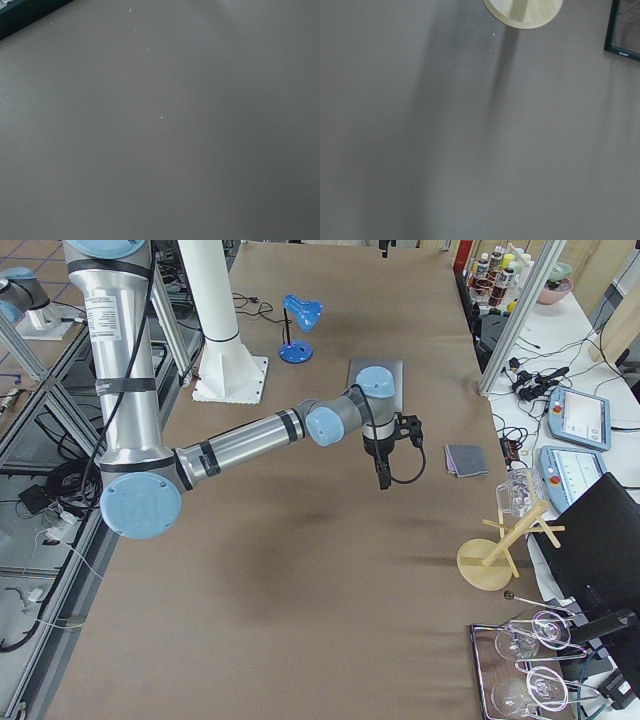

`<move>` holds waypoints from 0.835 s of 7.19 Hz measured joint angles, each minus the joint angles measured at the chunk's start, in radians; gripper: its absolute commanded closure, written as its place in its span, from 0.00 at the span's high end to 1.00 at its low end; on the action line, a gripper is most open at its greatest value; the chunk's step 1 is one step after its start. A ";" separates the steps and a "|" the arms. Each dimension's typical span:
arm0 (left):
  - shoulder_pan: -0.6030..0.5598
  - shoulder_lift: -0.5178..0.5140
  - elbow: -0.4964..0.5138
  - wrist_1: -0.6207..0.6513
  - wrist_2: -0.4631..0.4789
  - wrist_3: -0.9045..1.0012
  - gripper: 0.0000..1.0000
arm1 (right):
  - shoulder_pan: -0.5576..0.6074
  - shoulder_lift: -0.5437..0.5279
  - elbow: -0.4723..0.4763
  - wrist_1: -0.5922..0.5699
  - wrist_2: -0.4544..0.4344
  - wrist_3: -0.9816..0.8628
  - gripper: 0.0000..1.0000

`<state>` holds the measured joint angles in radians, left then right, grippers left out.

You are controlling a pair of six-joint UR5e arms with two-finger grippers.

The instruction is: Close laptop

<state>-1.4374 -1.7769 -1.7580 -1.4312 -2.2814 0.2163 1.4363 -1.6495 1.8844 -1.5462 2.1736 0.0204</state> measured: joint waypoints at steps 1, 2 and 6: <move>-0.049 0.042 0.032 -0.004 -0.001 0.066 0.99 | 0.088 -0.036 0.004 -0.070 0.014 -0.153 1.00; -0.093 0.087 0.048 -0.014 -0.001 0.098 0.99 | 0.156 -0.093 0.009 -0.107 0.018 -0.279 1.00; -0.182 0.240 0.066 -0.053 -0.005 0.116 0.99 | 0.222 -0.217 -0.039 -0.110 0.020 -0.399 1.00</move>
<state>-1.6192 -1.5368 -1.6921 -1.4840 -2.2864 0.3324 1.6587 -1.8668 1.8449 -1.6563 2.1937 -0.3782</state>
